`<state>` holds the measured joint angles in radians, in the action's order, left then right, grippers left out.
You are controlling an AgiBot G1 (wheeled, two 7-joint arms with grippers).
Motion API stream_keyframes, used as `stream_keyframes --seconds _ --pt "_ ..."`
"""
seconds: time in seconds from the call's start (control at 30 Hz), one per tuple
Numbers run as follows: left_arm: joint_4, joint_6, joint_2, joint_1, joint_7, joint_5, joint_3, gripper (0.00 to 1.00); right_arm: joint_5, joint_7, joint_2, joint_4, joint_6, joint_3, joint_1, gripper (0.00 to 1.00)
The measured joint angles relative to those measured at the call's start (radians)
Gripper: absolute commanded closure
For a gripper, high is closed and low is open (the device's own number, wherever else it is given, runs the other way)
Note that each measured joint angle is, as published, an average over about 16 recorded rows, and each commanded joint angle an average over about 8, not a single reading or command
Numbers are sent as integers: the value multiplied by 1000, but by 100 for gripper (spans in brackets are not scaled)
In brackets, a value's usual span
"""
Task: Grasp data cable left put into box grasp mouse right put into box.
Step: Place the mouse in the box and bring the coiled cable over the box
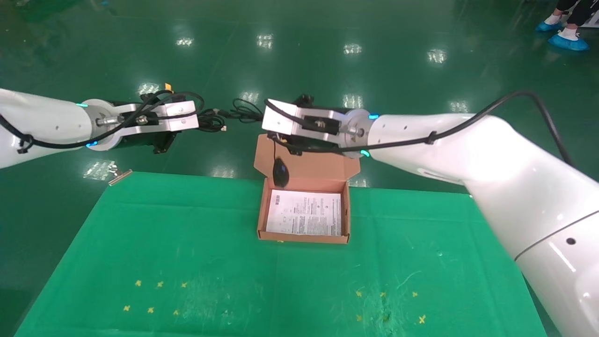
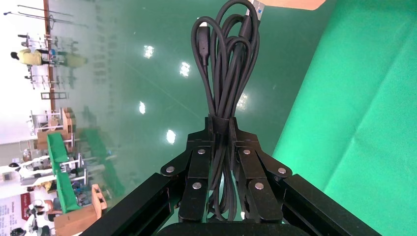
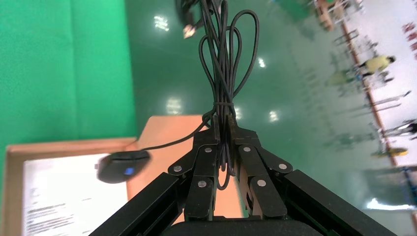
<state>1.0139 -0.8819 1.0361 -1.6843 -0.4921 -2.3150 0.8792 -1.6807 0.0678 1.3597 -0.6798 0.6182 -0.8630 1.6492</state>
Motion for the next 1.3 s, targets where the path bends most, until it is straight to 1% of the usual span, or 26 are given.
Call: stream_keyframes --seconds 0.37,0.4,0.63,0.67,1.03,1.17,1.3 --pt "18 -6 -4 5 -18 -13 0 100 33 -78 -2 112 -23 -113 -55 100" --pt "18 -6 -4 5 -18 -13 0 100 34 -84 -1 121 -24 -122 -60 95" --pt "22 -7 -4 6 -21 -16 1 100 40 -104 1 151 -32 -162 -78 8" --pt "22 -7 -5 6 -21 -16 1 100 41 -105 1 153 -33 -165 -80 0" --pt "21 1 6 14 -16 -10 3 100 43 -107 -11 142 -39 -169 -80 0" --pt "8 31 31 33 6 11 7 100 39 -113 -36 127 -50 -165 -72 0" --pt "-24 83 73 63 52 48 14 100 28 -126 -75 105 -63 -163 -58 0"
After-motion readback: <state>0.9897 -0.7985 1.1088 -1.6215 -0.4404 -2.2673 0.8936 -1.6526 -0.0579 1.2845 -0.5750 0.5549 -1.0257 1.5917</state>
